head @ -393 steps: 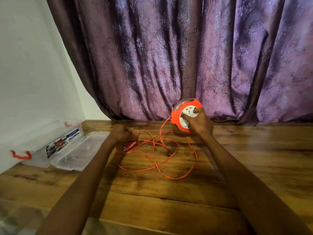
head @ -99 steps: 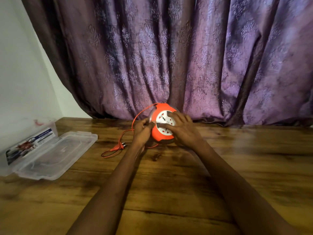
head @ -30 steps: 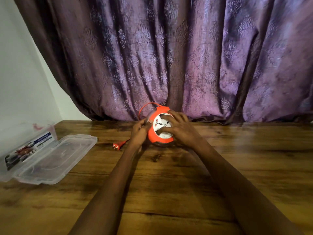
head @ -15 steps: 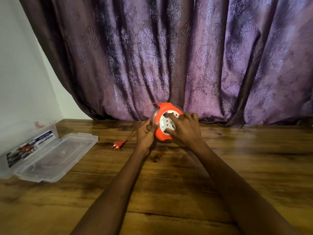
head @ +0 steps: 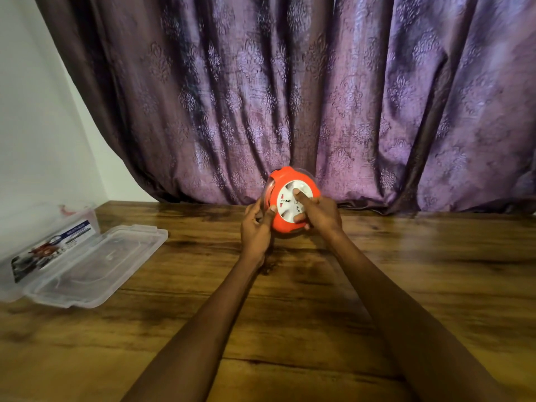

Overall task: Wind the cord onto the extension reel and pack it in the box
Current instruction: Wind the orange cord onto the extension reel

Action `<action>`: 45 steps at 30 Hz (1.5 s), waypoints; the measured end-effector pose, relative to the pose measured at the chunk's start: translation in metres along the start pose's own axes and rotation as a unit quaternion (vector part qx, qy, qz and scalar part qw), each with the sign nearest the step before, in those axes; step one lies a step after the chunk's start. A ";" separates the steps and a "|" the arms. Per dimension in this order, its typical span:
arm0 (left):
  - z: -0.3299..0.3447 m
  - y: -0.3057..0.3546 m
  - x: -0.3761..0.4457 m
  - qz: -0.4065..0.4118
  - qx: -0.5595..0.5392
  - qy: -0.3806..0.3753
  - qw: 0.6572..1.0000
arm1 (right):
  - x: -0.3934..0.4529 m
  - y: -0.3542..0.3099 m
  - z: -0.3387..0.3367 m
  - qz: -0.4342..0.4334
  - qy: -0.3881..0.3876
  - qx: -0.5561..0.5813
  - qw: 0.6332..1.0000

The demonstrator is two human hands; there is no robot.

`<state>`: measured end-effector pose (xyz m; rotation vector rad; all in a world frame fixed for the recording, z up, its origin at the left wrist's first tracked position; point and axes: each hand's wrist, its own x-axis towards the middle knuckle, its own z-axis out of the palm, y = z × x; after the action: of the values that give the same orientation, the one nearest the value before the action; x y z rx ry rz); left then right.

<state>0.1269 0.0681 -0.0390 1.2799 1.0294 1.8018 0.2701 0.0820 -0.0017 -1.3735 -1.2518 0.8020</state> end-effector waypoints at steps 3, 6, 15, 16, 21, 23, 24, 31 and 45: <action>-0.011 0.000 0.008 -0.042 -0.046 0.015 0.998 | 0.005 0.008 -0.014 -0.223 0.064 -0.254 0.939; -0.017 0.002 0.012 -0.073 -0.074 0.012 0.994 | 0.008 0.014 -0.023 -0.473 0.017 -0.390 0.790; -0.029 -0.002 0.015 -0.120 -0.064 -0.047 0.990 | -0.006 0.004 -0.015 -0.461 -0.099 -0.561 0.680; -0.029 -0.001 0.015 -0.114 -0.058 -0.047 0.991 | -0.008 0.003 -0.016 -0.454 -0.091 -0.564 0.684; -0.020 -0.002 0.008 -0.085 -0.063 -0.052 0.993 | -0.011 0.000 -0.016 -0.421 -0.021 -0.582 0.696; -0.015 -0.001 0.004 -0.068 -0.054 -0.043 0.995 | -0.008 -0.001 -0.014 -0.416 0.013 -0.581 0.700; -0.012 -0.002 0.003 -0.062 -0.053 -0.040 0.996 | -0.007 -0.002 -0.013 -0.407 0.030 -0.578 0.707; 0.002 -0.002 -0.003 0.006 -0.039 0.005 0.999 | -0.009 -0.002 -0.004 -0.376 0.111 -0.537 0.747; -0.007 -0.010 0.006 -0.028 -0.032 0.013 0.999 | -0.003 -0.002 -0.005 -0.245 -0.014 -0.427 0.870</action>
<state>0.1191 0.0765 -0.0472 1.1804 1.0039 1.7992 0.2736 0.0779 0.0008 -1.5843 -1.9957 -0.1409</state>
